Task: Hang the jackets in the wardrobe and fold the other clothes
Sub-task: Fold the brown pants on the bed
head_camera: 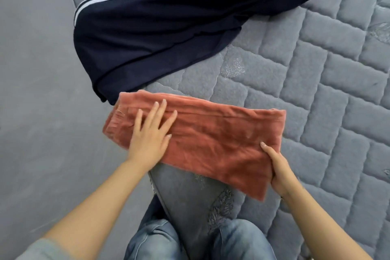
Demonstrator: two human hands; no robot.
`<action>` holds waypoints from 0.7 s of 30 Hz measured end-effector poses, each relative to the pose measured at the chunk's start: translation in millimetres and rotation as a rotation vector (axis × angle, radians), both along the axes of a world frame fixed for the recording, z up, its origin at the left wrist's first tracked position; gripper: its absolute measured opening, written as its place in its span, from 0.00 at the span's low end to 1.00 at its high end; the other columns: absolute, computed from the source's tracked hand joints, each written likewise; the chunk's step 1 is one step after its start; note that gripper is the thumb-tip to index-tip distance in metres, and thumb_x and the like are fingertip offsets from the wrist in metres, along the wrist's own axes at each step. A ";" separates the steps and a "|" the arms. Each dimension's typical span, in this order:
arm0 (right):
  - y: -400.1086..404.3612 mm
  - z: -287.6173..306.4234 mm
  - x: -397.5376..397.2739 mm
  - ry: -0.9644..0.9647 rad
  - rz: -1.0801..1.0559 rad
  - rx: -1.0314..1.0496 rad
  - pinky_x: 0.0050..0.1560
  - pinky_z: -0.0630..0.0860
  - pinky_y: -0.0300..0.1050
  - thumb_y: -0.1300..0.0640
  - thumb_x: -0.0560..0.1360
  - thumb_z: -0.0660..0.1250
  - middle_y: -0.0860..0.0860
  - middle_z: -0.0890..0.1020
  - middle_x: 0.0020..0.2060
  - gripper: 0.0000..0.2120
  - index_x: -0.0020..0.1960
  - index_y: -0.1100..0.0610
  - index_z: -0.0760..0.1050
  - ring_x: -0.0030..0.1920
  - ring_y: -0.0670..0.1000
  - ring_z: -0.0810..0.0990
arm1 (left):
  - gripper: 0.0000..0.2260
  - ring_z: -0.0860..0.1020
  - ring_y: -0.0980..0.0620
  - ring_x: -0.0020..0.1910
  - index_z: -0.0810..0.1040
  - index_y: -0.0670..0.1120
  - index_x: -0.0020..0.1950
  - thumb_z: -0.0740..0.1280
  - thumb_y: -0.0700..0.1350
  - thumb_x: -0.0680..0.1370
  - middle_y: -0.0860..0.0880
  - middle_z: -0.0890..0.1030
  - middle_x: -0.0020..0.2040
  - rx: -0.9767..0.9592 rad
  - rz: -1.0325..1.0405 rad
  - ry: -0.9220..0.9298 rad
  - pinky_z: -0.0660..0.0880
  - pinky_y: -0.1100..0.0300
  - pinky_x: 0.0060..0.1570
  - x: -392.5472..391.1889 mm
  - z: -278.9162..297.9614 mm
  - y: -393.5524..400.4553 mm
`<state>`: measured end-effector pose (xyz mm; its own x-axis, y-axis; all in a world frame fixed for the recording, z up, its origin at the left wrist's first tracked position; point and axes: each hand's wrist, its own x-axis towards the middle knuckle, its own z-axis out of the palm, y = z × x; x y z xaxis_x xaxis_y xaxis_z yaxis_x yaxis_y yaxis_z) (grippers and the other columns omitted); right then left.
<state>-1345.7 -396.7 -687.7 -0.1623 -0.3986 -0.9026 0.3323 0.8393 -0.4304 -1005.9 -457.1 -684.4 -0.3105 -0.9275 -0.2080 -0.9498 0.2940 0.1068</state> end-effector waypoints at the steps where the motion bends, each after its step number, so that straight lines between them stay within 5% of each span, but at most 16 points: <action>1: -1.2 5.4 1.0 -0.013 -0.001 -0.009 0.55 0.80 0.51 0.44 0.67 0.75 0.54 0.85 0.54 0.25 0.61 0.51 0.78 0.53 0.54 0.84 | 0.30 0.53 0.45 0.78 0.60 0.53 0.78 0.65 0.51 0.77 0.44 0.52 0.80 0.086 -0.115 -0.002 0.50 0.40 0.74 -11.5 -2.4 7.4; 3: -3.3 19.3 7.4 0.021 -0.021 -0.059 0.56 0.79 0.52 0.47 0.69 0.73 0.55 0.85 0.53 0.22 0.60 0.53 0.79 0.53 0.55 0.84 | 0.30 0.43 0.48 0.79 0.48 0.56 0.79 0.58 0.56 0.81 0.48 0.41 0.80 0.305 -0.137 -0.014 0.41 0.44 0.75 -25.5 -11.4 17.0; 5: -7.2 41.2 19.6 0.078 -0.005 -0.160 0.53 0.80 0.49 0.49 0.72 0.71 0.55 0.85 0.53 0.17 0.59 0.54 0.79 0.52 0.54 0.84 | 0.30 0.37 0.52 0.78 0.47 0.57 0.79 0.58 0.56 0.81 0.51 0.37 0.79 0.462 -0.038 0.100 0.35 0.47 0.74 -28.2 -15.2 13.9; 7: -13.5 67.7 39.8 0.116 0.045 -0.287 0.48 0.80 0.42 0.51 0.74 0.70 0.52 0.85 0.52 0.15 0.58 0.55 0.79 0.52 0.51 0.84 | 0.25 0.46 0.54 0.79 0.62 0.54 0.77 0.65 0.50 0.80 0.51 0.49 0.80 0.596 0.147 0.436 0.40 0.51 0.75 -21.3 -5.6 5.0; 9: -23.4 94.7 70.1 0.207 0.129 -0.381 0.45 0.78 0.35 0.49 0.71 0.71 0.46 0.85 0.49 0.16 0.56 0.53 0.79 0.51 0.45 0.83 | 0.15 0.66 0.56 0.73 0.77 0.52 0.66 0.66 0.44 0.80 0.51 0.69 0.74 0.724 0.512 0.909 0.60 0.59 0.73 0.4 17.7 -4.6; 11: -36.4 116.5 111.7 0.366 0.261 -0.418 0.46 0.78 0.37 0.46 0.69 0.73 0.43 0.84 0.46 0.16 0.54 0.48 0.76 0.48 0.42 0.82 | 0.11 0.78 0.55 0.62 0.78 0.53 0.62 0.63 0.44 0.81 0.52 0.80 0.63 0.752 0.803 1.215 0.73 0.61 0.60 33.6 39.8 -10.5; 14: -57.9 129.8 190.1 0.619 0.522 -0.393 0.48 0.77 0.49 0.43 0.68 0.70 0.44 0.83 0.46 0.19 0.56 0.45 0.70 0.48 0.50 0.82 | 0.11 0.81 0.53 0.57 0.77 0.50 0.63 0.62 0.47 0.81 0.51 0.83 0.59 0.737 0.964 1.323 0.76 0.58 0.55 88.4 49.4 -14.6; 17: -80.2 121.6 266.6 0.754 0.699 -0.367 0.43 0.70 0.45 0.40 0.68 0.66 0.44 0.80 0.43 0.20 0.54 0.44 0.63 0.48 0.55 0.81 | 0.15 0.82 0.53 0.55 0.77 0.50 0.63 0.63 0.53 0.79 0.48 0.82 0.60 0.856 1.053 1.353 0.77 0.58 0.51 121.3 45.6 -21.2; 19: -92.1 106.6 305.9 0.719 0.743 -0.343 0.44 0.70 0.45 0.38 0.71 0.64 0.44 0.79 0.44 0.21 0.57 0.46 0.63 0.50 0.54 0.81 | 0.23 0.83 0.55 0.52 0.74 0.51 0.67 0.62 0.61 0.76 0.51 0.83 0.57 0.991 1.072 1.419 0.79 0.60 0.45 132.9 44.1 -25.4; 21: -95.9 89.7 330.0 0.521 0.790 -0.306 0.51 0.74 0.47 0.38 0.75 0.61 0.47 0.81 0.51 0.31 0.72 0.52 0.60 0.55 0.51 0.80 | 0.27 0.81 0.57 0.55 0.71 0.58 0.70 0.63 0.67 0.73 0.54 0.82 0.59 1.068 1.014 1.474 0.80 0.60 0.48 139.6 40.8 -28.6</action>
